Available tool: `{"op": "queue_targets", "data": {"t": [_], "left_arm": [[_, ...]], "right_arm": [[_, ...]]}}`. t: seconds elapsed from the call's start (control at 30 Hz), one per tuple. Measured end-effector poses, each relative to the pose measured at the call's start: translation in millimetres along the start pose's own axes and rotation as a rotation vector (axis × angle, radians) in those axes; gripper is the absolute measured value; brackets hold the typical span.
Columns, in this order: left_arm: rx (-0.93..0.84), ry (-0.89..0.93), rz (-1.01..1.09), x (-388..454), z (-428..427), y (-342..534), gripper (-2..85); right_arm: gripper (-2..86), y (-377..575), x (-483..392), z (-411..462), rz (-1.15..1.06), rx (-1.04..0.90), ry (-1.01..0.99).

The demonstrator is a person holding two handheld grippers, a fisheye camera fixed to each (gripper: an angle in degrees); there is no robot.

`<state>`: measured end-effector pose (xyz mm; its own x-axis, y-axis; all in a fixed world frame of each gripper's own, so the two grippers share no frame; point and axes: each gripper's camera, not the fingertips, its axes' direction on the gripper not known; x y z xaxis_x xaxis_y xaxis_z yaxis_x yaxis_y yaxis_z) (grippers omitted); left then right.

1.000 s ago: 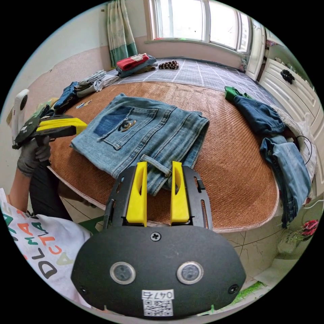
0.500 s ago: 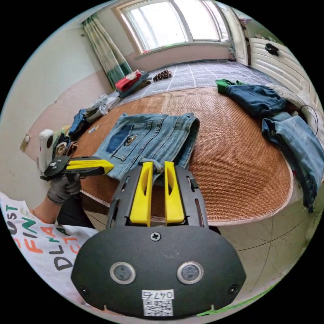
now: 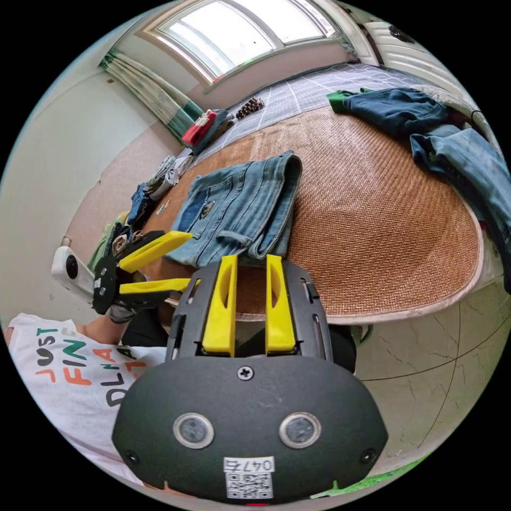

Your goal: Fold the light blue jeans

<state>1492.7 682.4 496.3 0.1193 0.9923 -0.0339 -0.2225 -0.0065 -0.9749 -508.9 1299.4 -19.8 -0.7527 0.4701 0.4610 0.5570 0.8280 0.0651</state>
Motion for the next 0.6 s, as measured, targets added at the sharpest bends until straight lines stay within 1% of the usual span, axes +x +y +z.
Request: {"op": "queue_targets", "data": {"t": [0.07, 0.17, 0.3, 0.4, 0.5, 0.57, 0.6], "left_arm": [[0.002, -0.026, 0.041, 22, 6, -6, 14.4], [-0.014, -0.046, 0.051, 38, 19, -8, 15.0], [-0.037, -0.096, 0.038, 52, 34, -9, 16.4], [-0.011, -0.107, 0.029, 63, 35, -10, 16.6], [0.000, -0.148, 0.022, 72, 38, -8, 14.9], [0.007, -0.221, -0.061, 64, 36, 2, 11.0], [0.010, -0.213, -0.071, 62, 35, 6, 10.0]], "right_arm": [[2.9, -6, 10, 3, 0.010, -0.004, -0.040], [0.1, -10, 25, 1, 0.035, 0.007, -0.087], [-0.5, -11, 10, -16, -0.037, 0.082, -0.104], [-0.6, -20, -4, -28, -0.081, 0.123, -0.148], [-0.7, -32, -21, -36, -0.125, 0.140, -0.166], [-0.8, -39, -33, -39, -0.154, 0.140, -0.150], [-0.8, -42, -39, -41, -0.162, 0.151, -0.141]]}}
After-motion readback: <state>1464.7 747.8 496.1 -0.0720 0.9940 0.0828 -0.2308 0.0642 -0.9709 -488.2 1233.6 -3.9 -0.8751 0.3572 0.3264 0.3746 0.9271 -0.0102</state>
